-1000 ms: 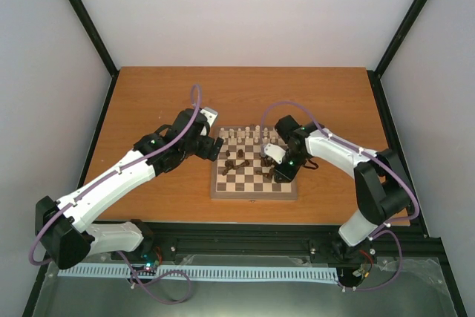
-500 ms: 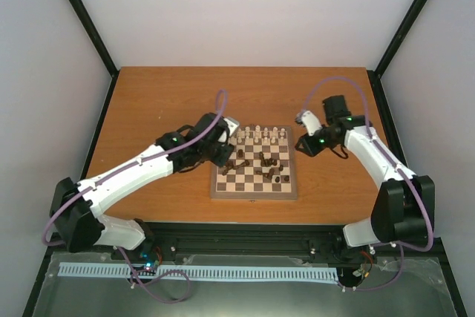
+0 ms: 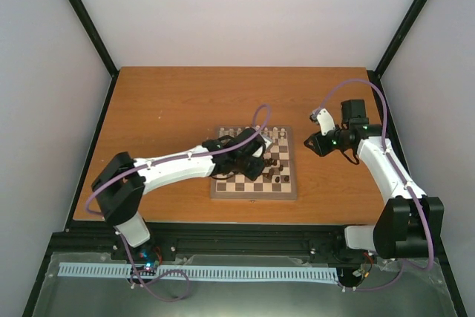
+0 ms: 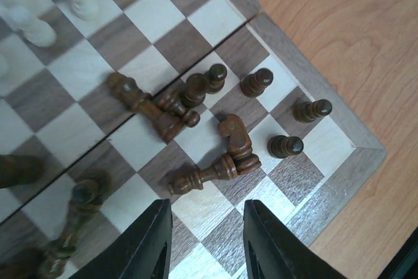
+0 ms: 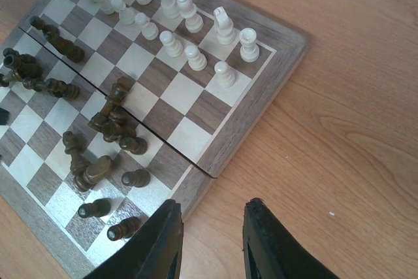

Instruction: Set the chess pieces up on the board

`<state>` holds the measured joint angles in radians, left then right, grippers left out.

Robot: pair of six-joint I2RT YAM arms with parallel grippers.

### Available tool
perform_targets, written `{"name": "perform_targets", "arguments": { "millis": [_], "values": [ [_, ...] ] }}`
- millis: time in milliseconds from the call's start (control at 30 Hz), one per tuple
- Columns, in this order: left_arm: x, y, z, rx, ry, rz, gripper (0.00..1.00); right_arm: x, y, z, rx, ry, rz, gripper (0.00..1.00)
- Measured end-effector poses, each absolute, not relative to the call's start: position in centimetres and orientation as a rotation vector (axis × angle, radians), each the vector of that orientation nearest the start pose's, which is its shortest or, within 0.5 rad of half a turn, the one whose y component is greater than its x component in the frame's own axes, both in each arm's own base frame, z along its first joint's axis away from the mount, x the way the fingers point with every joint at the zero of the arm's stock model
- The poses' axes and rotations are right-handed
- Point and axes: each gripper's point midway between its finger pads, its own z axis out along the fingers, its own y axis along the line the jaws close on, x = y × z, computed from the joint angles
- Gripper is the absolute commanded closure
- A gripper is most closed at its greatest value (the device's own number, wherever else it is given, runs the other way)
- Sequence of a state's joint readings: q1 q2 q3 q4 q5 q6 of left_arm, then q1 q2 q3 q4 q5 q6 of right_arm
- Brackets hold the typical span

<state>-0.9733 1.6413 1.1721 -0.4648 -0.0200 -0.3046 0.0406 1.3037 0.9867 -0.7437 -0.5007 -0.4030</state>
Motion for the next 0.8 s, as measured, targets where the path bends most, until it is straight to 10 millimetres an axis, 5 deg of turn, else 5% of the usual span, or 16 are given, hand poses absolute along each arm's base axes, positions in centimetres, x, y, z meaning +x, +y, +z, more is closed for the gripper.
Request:
{"name": "perform_targets", "arguments": {
  "millis": [100, 333, 800],
  "values": [
    [24.2, -36.1, 10.4, 0.857, 2.474, -0.486, 0.56, 30.7, 9.5, 15.1, -0.711, 2.412, 0.527, 0.74],
    [24.6, -38.2, 9.2, 0.875, 2.480, -0.492, 0.56, 30.6, 9.5, 15.4, -0.708, 2.397, 0.551, 0.74],
    [25.0, -39.6, 6.1, 0.923, 2.512, -0.455, 0.68, 30.5, 9.5, 15.6, -0.717, 2.384, 0.566, 0.74]
  ]
}}
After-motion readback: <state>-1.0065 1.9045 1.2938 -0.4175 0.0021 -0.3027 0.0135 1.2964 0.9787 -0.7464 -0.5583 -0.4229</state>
